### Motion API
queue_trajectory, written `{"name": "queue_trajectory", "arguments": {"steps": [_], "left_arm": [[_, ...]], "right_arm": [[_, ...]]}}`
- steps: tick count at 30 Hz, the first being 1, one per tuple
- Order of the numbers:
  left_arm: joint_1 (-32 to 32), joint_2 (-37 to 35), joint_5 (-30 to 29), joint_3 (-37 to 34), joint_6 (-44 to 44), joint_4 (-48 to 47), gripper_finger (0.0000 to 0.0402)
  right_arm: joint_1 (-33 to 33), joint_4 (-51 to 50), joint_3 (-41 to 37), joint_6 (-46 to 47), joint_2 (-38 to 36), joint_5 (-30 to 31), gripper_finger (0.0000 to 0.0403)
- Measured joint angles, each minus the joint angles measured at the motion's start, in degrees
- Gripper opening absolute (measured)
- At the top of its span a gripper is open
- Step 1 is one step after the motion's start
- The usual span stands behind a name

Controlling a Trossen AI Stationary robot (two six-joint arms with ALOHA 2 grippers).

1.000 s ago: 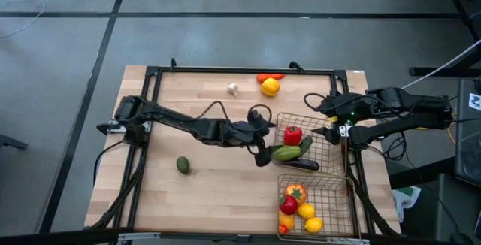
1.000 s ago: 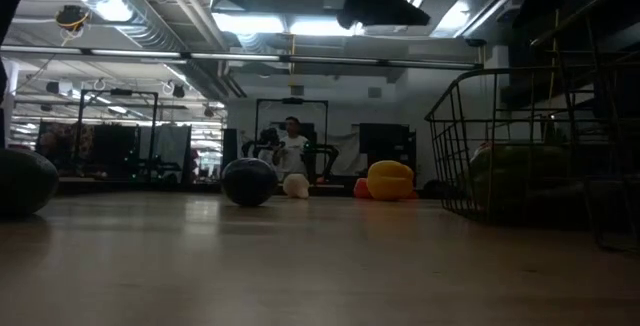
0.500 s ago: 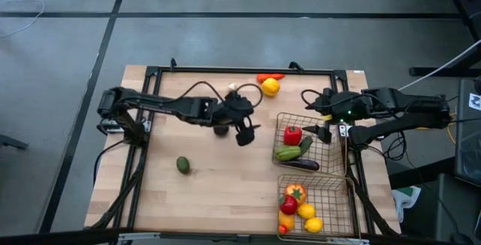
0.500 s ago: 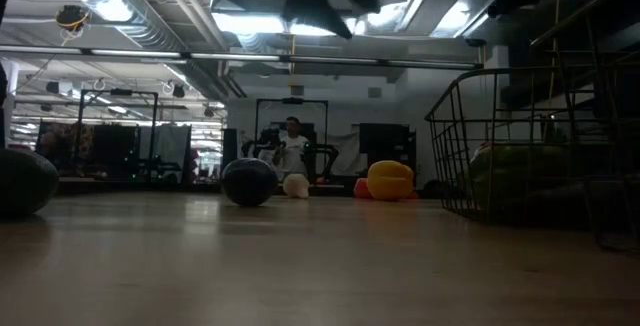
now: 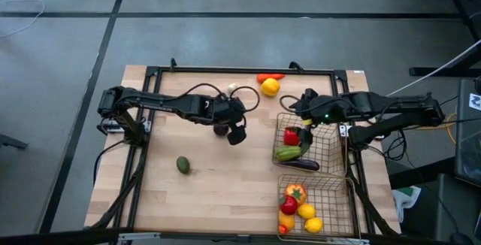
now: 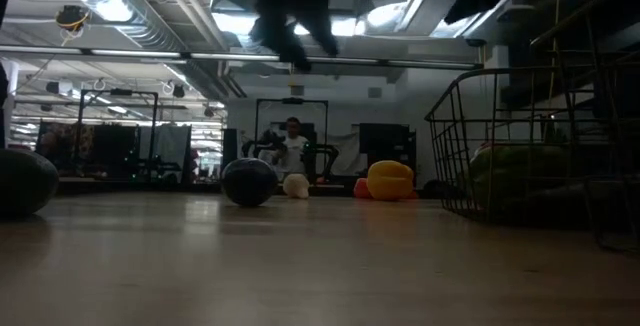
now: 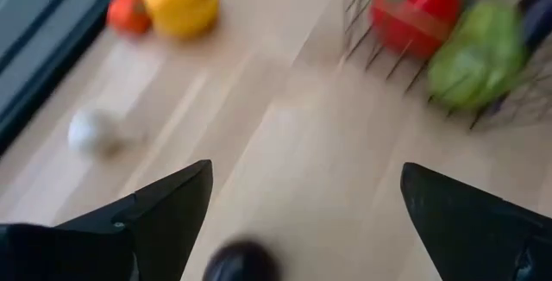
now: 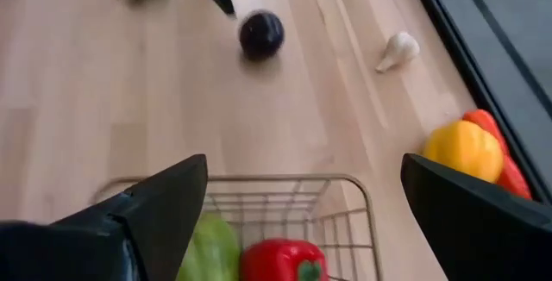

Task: Sort produce into baskets
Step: Put the plum into the top wire basket

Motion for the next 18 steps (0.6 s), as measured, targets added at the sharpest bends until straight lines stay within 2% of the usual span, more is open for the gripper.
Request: {"name": "queue_trajectory", "arguments": {"steps": [7, 12, 18], "left_arm": [[1.15, 0.00, 0.05, -0.30, -9.96, -15.01, 0.0372], [2.21, 0.11, 1.70, -4.52, -10.87, -14.47, 0.0372], [4.63, 0.11, 6.35, -10.93, -10.48, -6.99, 0.0372]], "right_arm": [[0.00, 1.02, 0.00, -1.52, 3.91, 2.10, 0.0383], [0.00, 0.65, 0.00, -2.37, 5.60, 2.10, 0.0383], [0.00, 0.60, 0.00, -2.37, 6.39, 2.04, 0.0383]]}}
